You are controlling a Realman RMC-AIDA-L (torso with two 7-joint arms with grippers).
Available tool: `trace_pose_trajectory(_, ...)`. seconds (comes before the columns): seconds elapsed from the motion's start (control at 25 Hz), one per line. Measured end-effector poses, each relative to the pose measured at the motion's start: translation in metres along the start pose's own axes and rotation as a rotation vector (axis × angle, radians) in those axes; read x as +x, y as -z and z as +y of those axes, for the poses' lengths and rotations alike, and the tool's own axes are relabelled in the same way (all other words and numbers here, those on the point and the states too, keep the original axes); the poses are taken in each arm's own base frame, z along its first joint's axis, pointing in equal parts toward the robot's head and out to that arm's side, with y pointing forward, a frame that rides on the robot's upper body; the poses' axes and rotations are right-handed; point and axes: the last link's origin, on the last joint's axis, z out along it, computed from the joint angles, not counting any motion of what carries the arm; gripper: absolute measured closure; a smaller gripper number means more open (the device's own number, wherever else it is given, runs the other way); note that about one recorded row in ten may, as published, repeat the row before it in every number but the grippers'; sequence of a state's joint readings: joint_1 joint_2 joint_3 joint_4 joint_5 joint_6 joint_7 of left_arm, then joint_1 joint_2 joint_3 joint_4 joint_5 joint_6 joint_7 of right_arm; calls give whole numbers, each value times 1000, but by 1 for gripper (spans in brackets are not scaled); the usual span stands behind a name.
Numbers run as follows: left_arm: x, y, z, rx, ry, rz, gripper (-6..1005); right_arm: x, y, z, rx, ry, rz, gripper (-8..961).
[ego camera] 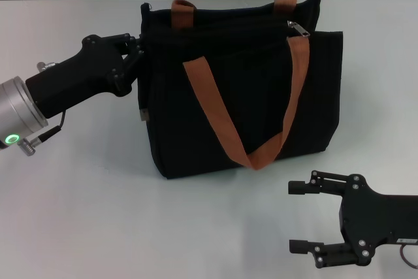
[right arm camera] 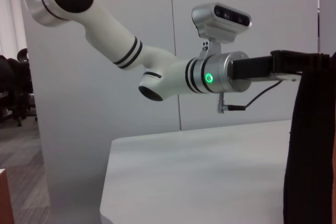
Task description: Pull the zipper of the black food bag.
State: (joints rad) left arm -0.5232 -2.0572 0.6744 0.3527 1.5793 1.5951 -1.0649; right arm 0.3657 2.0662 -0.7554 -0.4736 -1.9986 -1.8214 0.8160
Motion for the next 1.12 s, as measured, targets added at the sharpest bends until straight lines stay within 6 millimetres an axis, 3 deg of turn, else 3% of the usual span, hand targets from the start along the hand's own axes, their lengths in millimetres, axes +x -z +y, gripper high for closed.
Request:
trace_pose_trajectory(0.52,-1,12,0,12,1,-8,957,0,-1,0,-2,3,2,144)
trace_pose_trajectory(0.72,-1,12,0,11,0,-11,741,0,-2,0,2,2,-3,144)
trace_pose_trajectory(0.84,-2,12,0,1,-10,-32,533,1,-3,1,3,-1,-8,144)
trace_pose_trajectory(1.12,18,32,8,-125,-51,-24,287,-1,-4,0,7,3,-15,144)
